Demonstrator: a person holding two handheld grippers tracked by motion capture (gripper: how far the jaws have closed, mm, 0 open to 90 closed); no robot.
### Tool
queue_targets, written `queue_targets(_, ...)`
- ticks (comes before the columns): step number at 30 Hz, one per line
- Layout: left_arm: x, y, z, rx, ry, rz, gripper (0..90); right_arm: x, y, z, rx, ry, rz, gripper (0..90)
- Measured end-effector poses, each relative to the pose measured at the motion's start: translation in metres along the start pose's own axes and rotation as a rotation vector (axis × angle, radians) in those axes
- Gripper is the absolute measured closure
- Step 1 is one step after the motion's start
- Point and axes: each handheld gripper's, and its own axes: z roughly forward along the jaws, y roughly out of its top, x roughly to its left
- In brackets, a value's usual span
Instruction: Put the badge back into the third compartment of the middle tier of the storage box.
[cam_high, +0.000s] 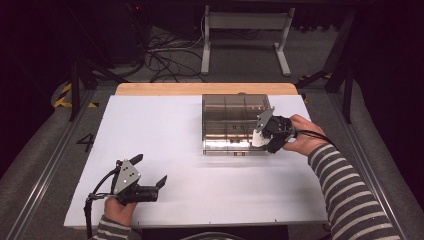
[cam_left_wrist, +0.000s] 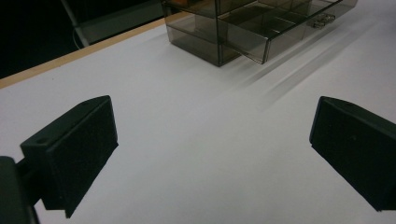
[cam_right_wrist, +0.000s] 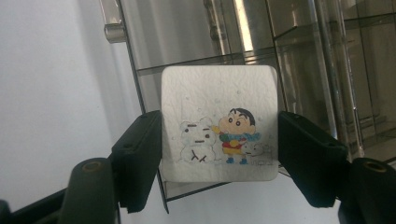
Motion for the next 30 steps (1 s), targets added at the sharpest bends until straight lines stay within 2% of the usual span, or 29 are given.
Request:
queue_targets(9,0.000,0.000,0.000,-0.001,-0.001,-0.001,1.6,0.001,0.001,0.000,-0.005,0.004,0.001,29.7)
queue_targets(13,0.000,0.000,0.000,0.000,0.000,-0.001,1.6,0.002,0.001,-0.001,0.001,-0.013,0.004,33.1)
queue_targets(17,0.000,0.000,0.000,0.001,-0.001,0.000,1.6,0.003,0.002,-0.007,-0.017,-0.017,0.017,42.7)
queue_targets(22,0.001,0.000,0.000,-0.001,0.000,0.002,1.6,0.009,0.002,-0.020,-0.096,-0.053,0.040,57.2)
queue_targets(26,0.000,0.000,0.000,-0.001,-0.001,0.000,1.6,0.015,0.001,-0.028,-0.149,-0.100,0.054,75.2)
queue_targets(27,0.000,0.000,0.000,0.000,-0.002,0.002,1.6,0.016,0.001,-0.030,-0.160,-0.093,0.062,81.6)
queue_targets(30,0.000,0.000,-0.001,0.000,0.001,0.004,1.6,0.017,0.001,-0.035,-0.192,-0.085,0.092,90.0)
